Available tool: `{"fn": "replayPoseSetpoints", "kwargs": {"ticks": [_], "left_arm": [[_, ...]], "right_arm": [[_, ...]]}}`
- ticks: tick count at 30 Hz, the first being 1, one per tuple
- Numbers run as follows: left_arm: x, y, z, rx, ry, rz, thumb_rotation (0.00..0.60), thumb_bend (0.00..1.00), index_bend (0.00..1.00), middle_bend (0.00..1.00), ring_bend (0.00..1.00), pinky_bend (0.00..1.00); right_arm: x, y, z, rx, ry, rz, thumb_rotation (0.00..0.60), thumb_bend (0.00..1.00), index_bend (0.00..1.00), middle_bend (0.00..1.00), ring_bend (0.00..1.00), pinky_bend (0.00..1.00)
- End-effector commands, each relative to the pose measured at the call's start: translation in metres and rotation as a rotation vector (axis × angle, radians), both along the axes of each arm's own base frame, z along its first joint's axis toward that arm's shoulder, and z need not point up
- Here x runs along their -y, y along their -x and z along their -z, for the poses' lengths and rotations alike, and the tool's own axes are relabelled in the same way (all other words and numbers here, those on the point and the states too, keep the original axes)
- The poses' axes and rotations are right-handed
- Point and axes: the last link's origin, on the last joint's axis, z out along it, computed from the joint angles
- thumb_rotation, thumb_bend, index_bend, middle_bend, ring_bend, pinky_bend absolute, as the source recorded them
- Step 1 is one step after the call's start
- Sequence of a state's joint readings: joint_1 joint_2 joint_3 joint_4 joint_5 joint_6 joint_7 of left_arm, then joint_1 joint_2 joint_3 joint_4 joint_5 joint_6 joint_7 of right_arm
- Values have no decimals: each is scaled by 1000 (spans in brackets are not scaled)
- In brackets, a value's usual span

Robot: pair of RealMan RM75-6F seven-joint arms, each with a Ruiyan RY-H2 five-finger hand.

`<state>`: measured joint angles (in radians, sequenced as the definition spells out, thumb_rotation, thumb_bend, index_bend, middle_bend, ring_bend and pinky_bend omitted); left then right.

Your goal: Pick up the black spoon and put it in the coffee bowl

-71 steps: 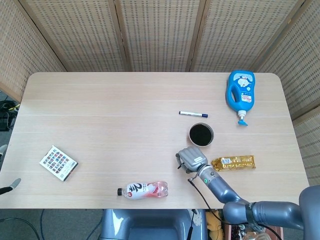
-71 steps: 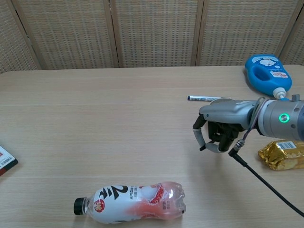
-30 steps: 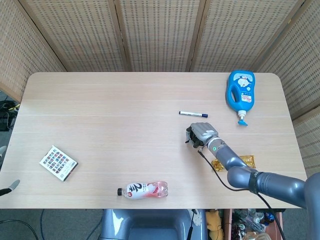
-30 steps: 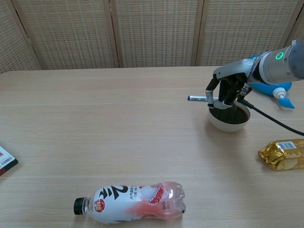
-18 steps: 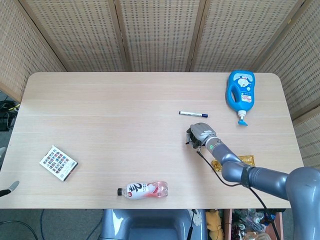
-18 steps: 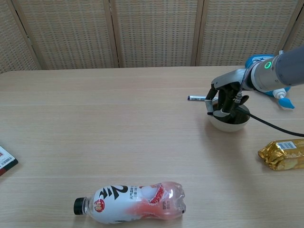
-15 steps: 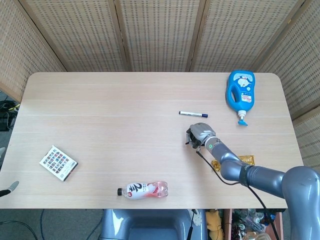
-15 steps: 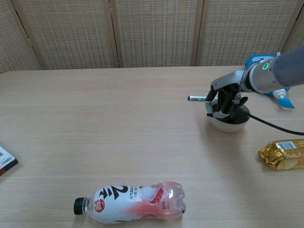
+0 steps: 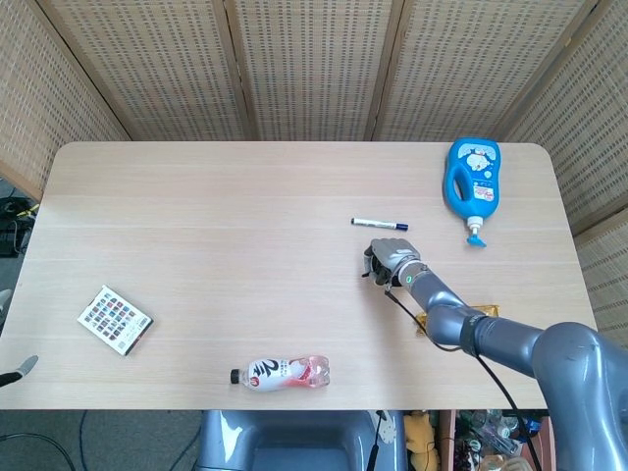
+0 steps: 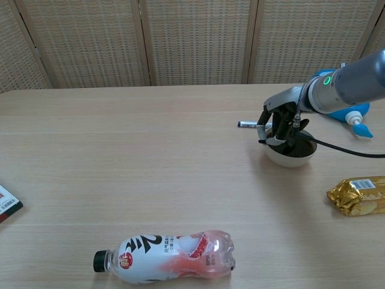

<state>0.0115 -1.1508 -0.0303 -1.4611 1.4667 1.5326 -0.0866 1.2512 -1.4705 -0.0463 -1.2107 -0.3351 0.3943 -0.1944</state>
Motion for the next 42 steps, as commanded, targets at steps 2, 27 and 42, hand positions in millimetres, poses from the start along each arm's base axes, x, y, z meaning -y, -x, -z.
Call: {"fn": "replayPoseSetpoints", "kwargs": {"ticks": [2, 27, 42], "left_arm": [[0, 0, 0, -1, 0, -2, 600, 182, 0, 0, 0, 0], [-4, -2, 5, -1, 11, 1, 600, 181, 0, 0, 0, 0], [-2, -1, 5, -2, 13, -9, 600, 181, 0, 0, 0, 0]], "right_arm": [[2, 0, 3, 0, -2, 5, 600, 691, 658, 1000, 1000, 1000], [5, 2, -1, -3, -11, 10, 600, 691, 662, 1000, 1000, 1000], [8, -7, 7, -3, -48, -1, 600, 691, 666, 1000, 1000, 1000]]}}
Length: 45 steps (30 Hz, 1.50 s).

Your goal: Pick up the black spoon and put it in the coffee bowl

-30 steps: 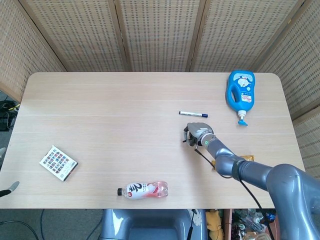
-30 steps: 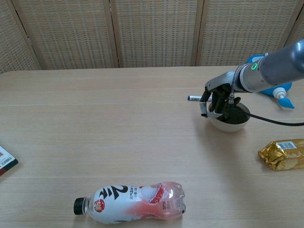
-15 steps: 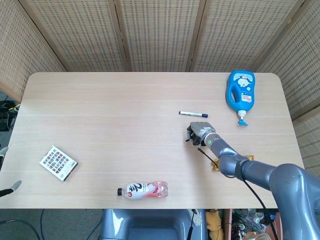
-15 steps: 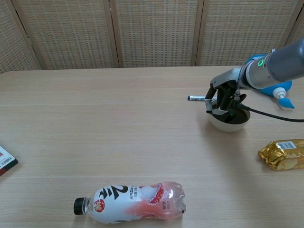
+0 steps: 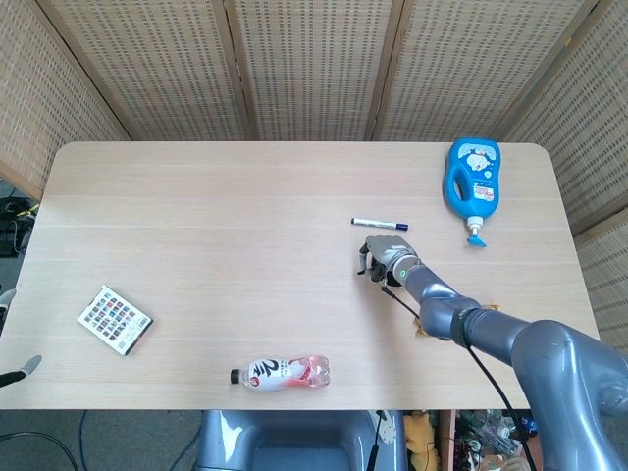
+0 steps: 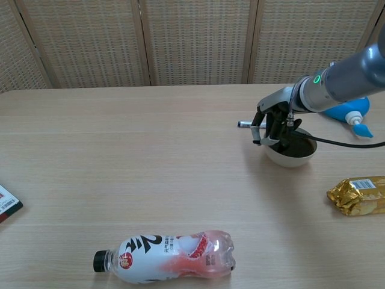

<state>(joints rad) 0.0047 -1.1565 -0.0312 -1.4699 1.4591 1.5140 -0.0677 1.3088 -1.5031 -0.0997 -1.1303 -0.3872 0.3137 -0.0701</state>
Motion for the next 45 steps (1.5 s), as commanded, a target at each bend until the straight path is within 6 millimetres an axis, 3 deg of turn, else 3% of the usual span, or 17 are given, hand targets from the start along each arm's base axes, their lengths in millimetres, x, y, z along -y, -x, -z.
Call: {"fn": "replayPoseSetpoints", "kwargs": {"ticks": [1, 12, 34, 45], "left_arm": [[0, 0, 0, 0, 0, 0, 600, 181, 0, 0, 0, 0], [-3, -2, 2, 4, 3, 11, 600, 182, 0, 0, 0, 0], [-1, -1, 1, 0, -2, -2, 600, 182, 0, 0, 0, 0], [-2, -1, 3, 3, 2, 5, 600, 182, 0, 0, 0, 0]], "right_arm": [[-2, 0, 0, 1, -12, 5, 600, 691, 667, 1000, 1000, 1000], [0, 14, -15, -3, 9, 50, 600, 691, 671, 1000, 1000, 1000], [7, 4, -2, 7, -17, 42, 600, 691, 675, 1000, 1000, 1000], [8, 18, -12, -10, 1, 66, 600, 691, 679, 1000, 1000, 1000]]}}
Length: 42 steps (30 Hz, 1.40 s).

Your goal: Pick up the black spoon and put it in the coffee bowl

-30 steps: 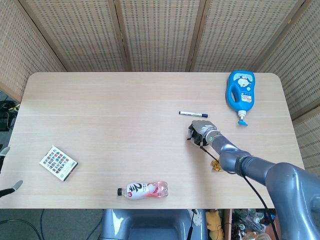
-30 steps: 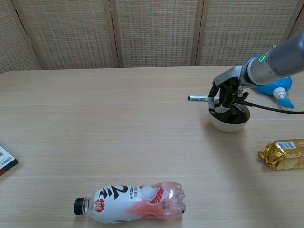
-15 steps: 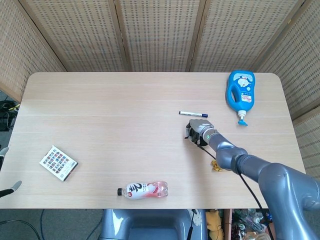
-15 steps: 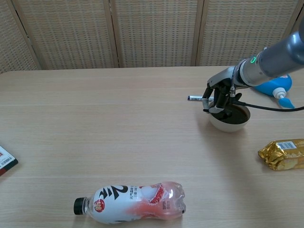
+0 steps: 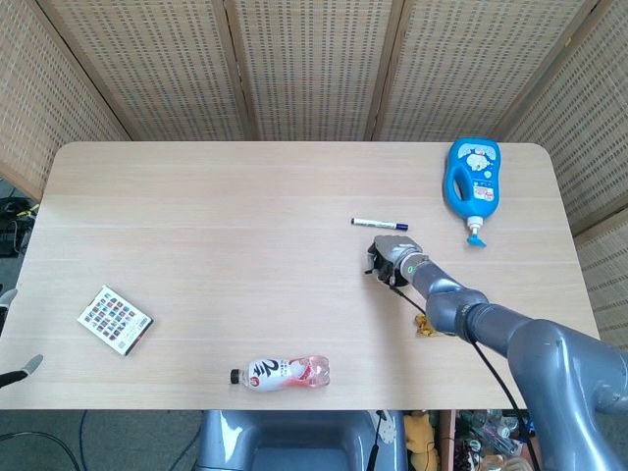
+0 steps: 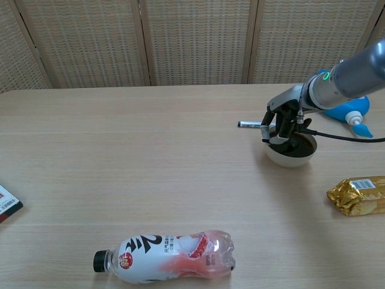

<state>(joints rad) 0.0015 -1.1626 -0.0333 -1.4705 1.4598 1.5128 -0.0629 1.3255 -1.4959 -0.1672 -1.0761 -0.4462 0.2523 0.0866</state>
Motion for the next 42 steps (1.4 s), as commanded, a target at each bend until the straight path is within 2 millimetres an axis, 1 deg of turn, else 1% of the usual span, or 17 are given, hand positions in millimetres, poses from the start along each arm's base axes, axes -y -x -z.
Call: {"fn": "replayPoseSetpoints", "kwargs": {"ticks": [1, 5, 14, 21, 27, 33, 42], "left_arm": [[-1, -1, 1, 1, 2, 2, 600, 182, 0, 0, 0, 0], [-1, -1, 1, 0, 2, 2, 600, 182, 0, 0, 0, 0], [1, 1, 0, -3, 1, -6, 600, 181, 0, 0, 0, 0], [2, 2, -1, -4, -3, -11, 600, 182, 0, 0, 0, 0], [1, 1, 0, 0, 1, -4, 600, 181, 0, 0, 0, 0], [0, -1, 1, 3, 0, 3, 600, 182, 0, 0, 0, 0], [2, 0, -1, 3, -3, -3, 600, 181, 0, 0, 0, 0]], "right_arm": [[0, 4, -3, -6, 7, 6, 600, 691, 680, 1000, 1000, 1000], [0, 4, -3, -2, 8, 8, 600, 691, 680, 1000, 1000, 1000], [1, -8, 5, 15, -6, -8, 600, 691, 680, 1000, 1000, 1000], [-1, -7, 9, 6, -28, -5, 600, 691, 681, 1000, 1000, 1000], [-4, -1, 0, -3, -29, 7, 600, 691, 684, 1000, 1000, 1000], [-1, -2, -8, 10, -2, 1, 600, 691, 684, 1000, 1000, 1000], [-4, -6, -8, 20, 8, -20, 600, 691, 684, 1000, 1000, 1000]]}}
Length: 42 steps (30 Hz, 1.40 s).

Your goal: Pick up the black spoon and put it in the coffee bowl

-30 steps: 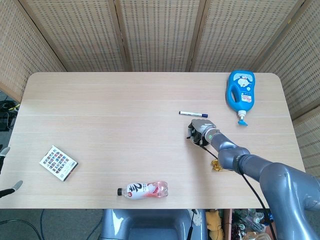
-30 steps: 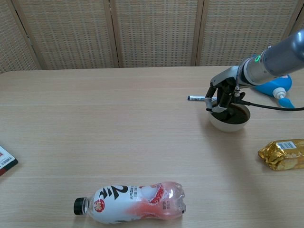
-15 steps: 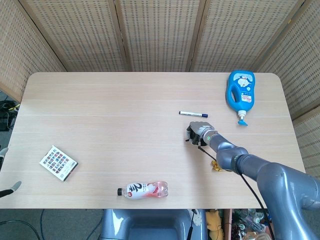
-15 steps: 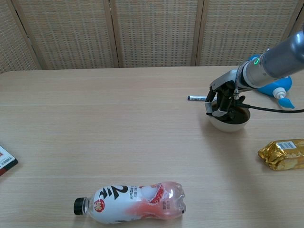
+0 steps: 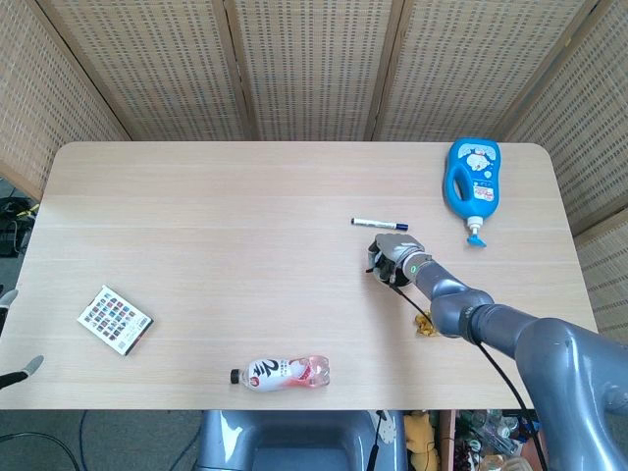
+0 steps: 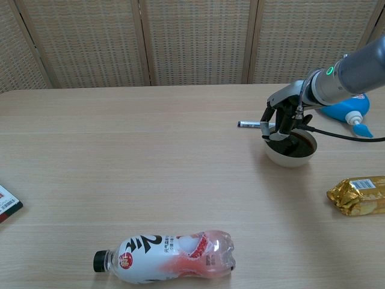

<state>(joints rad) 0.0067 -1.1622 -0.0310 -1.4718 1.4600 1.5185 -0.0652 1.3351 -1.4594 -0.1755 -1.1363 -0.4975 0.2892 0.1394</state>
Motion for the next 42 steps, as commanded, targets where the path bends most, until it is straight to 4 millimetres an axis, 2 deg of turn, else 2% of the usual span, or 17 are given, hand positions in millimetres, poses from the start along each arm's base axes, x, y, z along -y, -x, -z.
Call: {"fn": "replayPoseSetpoints", "kwargs": {"ticks": [1, 3, 5, 7, 11, 14, 23, 31, 33, 39, 42], "left_arm": [[1, 0, 0, 1, 0, 0, 600, 182, 0, 0, 0, 0], [1, 0, 0, 2, -1, 0, 600, 182, 0, 0, 0, 0], [1, 0, 0, 3, -1, 1, 600, 182, 0, 0, 0, 0], [1, 1, -1, 4, -3, 1, 600, 182, 0, 0, 0, 0], [3, 0, -1, 7, -5, 5, 600, 182, 0, 0, 0, 0], [3, 0, -1, 8, -7, 6, 600, 182, 0, 0, 0, 0], [6, -1, -5, 7, -19, 8, 600, 182, 0, 0, 0, 0], [8, 0, -6, 5, -25, 1, 600, 182, 0, 0, 0, 0], [8, -1, -6, 6, -25, 1, 600, 181, 0, 0, 0, 0], [7, -3, -4, 7, -19, 4, 600, 182, 0, 0, 0, 0], [6, -4, -4, 6, -20, 5, 600, 181, 0, 0, 0, 0]], "right_arm": [[-2, 0, -1, 6, 6, -2, 600, 678, 683, 1000, 1000, 1000], [-2, 1, -2, 8, 12, -6, 600, 577, 654, 1000, 1000, 1000], [-3, 1, -3, 9, 16, -9, 600, 382, 575, 1000, 1000, 1000], [-4, 1, -5, 19, 25, -10, 600, 264, 513, 998, 1000, 1000], [-6, 0, -11, 21, 41, -26, 600, 122, 447, 995, 1000, 1000], [-8, 0, -14, 30, 52, -28, 600, 81, 427, 994, 1000, 1000], [-13, -3, -32, 118, 116, -13, 600, 53, 419, 980, 1000, 1000], [-31, 1, -67, 252, 272, -28, 600, 63, 419, 898, 989, 992], [-38, 5, -77, 256, 332, -55, 600, 80, 419, 854, 948, 973], [-68, 18, -96, 274, 446, -72, 600, 103, 419, 664, 731, 891], [-77, 24, -103, 258, 523, -100, 600, 161, 419, 601, 661, 853]]}}
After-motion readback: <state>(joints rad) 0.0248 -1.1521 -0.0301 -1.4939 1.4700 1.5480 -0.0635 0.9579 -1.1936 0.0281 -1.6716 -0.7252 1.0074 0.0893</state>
